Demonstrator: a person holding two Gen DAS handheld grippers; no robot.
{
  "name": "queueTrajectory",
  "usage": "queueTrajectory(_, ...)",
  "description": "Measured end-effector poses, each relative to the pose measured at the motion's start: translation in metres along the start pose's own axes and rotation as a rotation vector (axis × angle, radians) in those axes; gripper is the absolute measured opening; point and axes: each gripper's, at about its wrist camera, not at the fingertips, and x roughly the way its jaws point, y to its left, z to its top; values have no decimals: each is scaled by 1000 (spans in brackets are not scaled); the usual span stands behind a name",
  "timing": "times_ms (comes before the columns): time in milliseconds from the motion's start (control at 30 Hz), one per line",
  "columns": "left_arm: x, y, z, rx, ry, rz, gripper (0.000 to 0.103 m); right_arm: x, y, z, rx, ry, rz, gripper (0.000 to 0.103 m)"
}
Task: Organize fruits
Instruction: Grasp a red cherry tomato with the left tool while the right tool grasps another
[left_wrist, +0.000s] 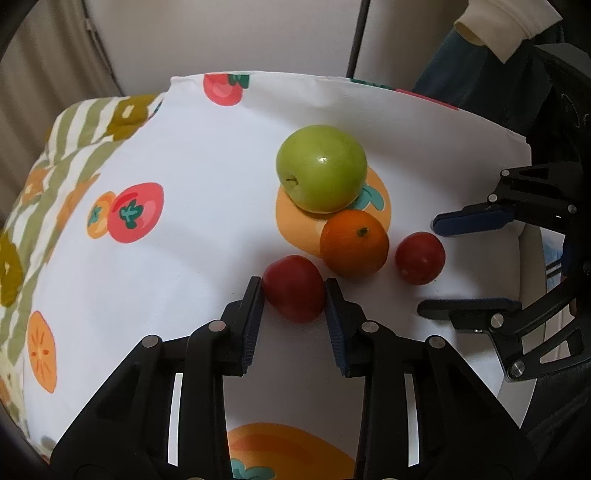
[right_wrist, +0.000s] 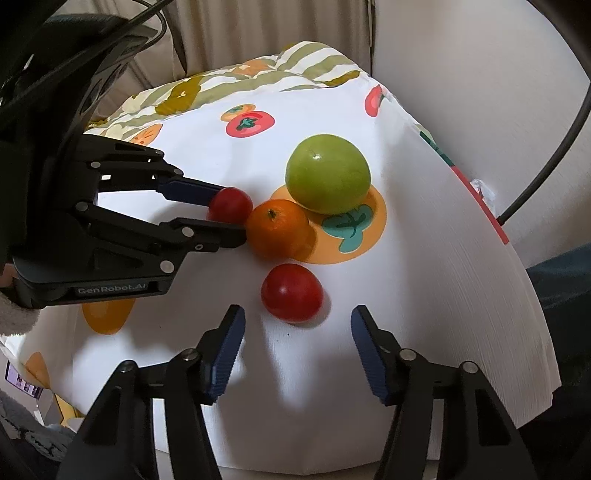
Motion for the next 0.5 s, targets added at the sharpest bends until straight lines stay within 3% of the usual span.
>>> queueTrajectory(500, -9, 10, -14, -86, 20, 62, 37, 8, 8, 10, -95, -1, 0, 32)
